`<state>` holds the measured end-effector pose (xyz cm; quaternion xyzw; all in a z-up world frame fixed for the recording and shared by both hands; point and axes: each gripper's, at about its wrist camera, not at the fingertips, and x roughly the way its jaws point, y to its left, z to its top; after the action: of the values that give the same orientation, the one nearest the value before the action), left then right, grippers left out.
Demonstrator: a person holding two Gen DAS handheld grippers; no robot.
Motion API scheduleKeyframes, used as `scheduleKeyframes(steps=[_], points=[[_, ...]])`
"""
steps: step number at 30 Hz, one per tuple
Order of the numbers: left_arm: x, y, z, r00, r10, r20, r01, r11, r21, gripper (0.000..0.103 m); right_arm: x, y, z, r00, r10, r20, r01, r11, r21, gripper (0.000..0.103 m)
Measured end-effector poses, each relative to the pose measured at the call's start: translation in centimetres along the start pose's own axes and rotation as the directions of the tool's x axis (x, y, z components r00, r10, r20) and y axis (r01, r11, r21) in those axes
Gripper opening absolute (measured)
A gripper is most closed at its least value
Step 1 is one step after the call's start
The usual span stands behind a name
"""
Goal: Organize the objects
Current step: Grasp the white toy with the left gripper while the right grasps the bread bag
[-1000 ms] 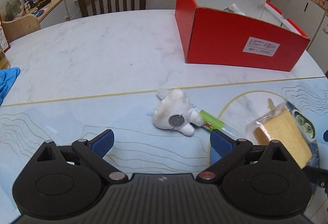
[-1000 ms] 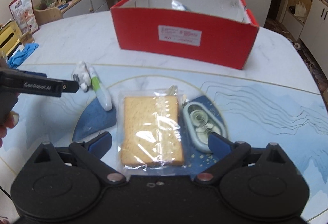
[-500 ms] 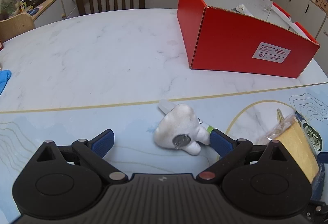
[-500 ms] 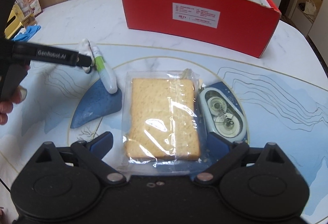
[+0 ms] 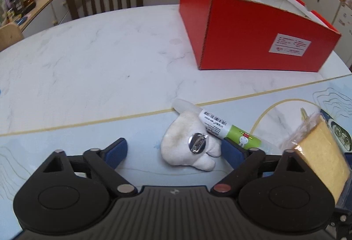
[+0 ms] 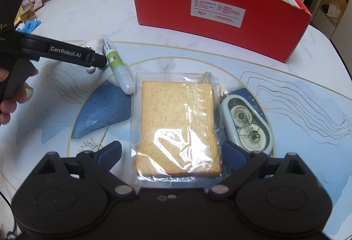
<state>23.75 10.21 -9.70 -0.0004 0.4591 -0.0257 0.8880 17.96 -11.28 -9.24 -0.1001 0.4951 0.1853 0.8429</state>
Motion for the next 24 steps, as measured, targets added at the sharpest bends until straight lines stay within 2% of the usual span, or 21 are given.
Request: scheduleKeyframes(steps=[1,3,4,6,7,11,15,20,24], points=[[-0.1,-0.1,0.0,1.000,-0.005,0.004,0.005,1.000,0.008,0.086,0.1,0.0,0.0,1.000,-0.003,-0.001,0.003,1.000,-0.002,0.092],[-0.2,-0.4,0.0,1.000,-0.017,0.013,0.016,1.000,0.026,0.073,0.2,0.1,0.0,1.000,-0.013,-0.004,0.013,1.000,-0.002,0.088],[-0.4,-0.6,0.0,1.000,-0.023,0.015,0.023,0.999,0.037,0.070,0.2,0.2,0.0,1.000,-0.020,-0.003,0.020,1.000,-0.002,0.086],[-0.6,-1.0,0.0,0.999,-0.033,0.017,0.032,0.998,0.057,0.056,0.3,0.2,0.0,1.000,-0.024,0.000,0.024,1.000,-0.004,0.084],[-0.7,-1.2,-0.1,0.999,-0.036,0.020,0.035,0.997,0.066,0.053,0.2,0.2,-0.1,1.000,-0.025,0.002,0.025,1.000,-0.004,0.084],[-1.4,-1.9,-0.6,0.999,-0.007,0.039,0.002,0.993,0.115,0.048,-0.1,0.4,-0.3,1.000,-0.026,0.011,0.026,1.000,-0.008,0.079],[-2.1,-1.8,-0.9,1.000,0.006,0.031,-0.009,0.995,0.104,0.039,-0.5,0.0,-0.3,1.000,-0.005,0.014,0.005,1.000,0.023,0.077],[-3.1,-1.4,-1.6,1.000,-0.019,0.018,0.018,0.996,0.085,0.033,-1.8,-0.4,-0.6,0.999,0.029,0.026,-0.030,0.998,0.050,0.076],[-3.7,-1.0,-2.0,0.999,-0.037,0.008,0.036,0.998,0.057,0.032,-2.8,-0.7,-0.9,0.999,0.039,0.032,-0.041,0.998,0.057,0.076]])
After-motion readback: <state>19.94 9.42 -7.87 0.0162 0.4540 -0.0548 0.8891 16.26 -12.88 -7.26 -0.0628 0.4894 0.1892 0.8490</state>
